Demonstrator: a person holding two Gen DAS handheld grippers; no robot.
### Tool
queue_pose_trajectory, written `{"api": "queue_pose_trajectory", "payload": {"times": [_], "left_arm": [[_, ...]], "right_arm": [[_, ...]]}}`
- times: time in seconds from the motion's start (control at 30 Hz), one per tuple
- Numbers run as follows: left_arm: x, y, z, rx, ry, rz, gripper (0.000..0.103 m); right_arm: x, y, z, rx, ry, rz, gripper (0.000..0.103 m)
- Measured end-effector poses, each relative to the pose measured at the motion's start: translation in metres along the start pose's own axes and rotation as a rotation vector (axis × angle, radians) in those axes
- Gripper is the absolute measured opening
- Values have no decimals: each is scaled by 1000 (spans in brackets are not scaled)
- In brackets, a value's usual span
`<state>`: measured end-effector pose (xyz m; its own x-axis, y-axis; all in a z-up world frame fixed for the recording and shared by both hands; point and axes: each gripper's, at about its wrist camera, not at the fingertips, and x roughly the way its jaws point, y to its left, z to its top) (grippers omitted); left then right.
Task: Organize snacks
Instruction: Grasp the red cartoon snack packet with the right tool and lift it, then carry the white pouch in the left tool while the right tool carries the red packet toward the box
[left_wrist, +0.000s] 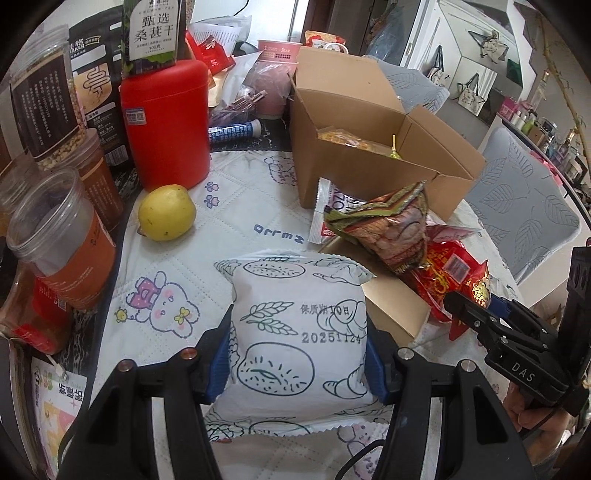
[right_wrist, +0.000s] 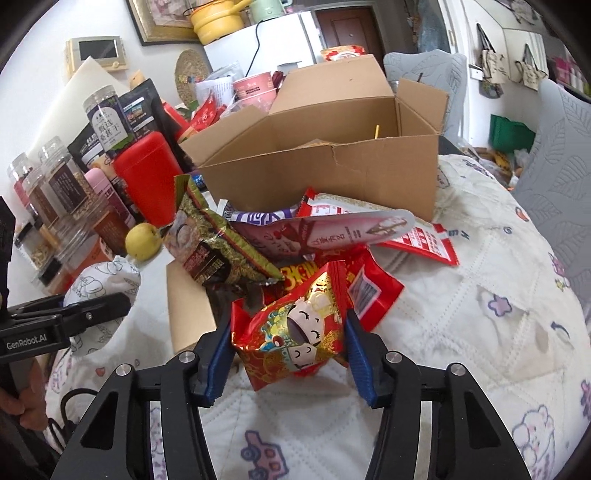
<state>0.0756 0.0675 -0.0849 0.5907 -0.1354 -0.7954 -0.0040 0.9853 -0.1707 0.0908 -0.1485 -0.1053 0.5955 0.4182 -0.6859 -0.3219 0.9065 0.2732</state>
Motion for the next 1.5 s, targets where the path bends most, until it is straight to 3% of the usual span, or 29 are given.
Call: {"api": "queue_pose_trajectory", "payload": {"times": [0.9,1.1,1.5], "left_arm": [[-54,-78,-26,150,-86,-141,59],[-62,-93,-14,177,-126,-174,59],[-73,-113,36,202,-232,-232,59]], "right_arm": [[-106,-4,-45,54,-148,-35,54],[-124,-5,-37,44,-193,-31,54],[-138,-9,12,-1,-265,-66,54]]}}
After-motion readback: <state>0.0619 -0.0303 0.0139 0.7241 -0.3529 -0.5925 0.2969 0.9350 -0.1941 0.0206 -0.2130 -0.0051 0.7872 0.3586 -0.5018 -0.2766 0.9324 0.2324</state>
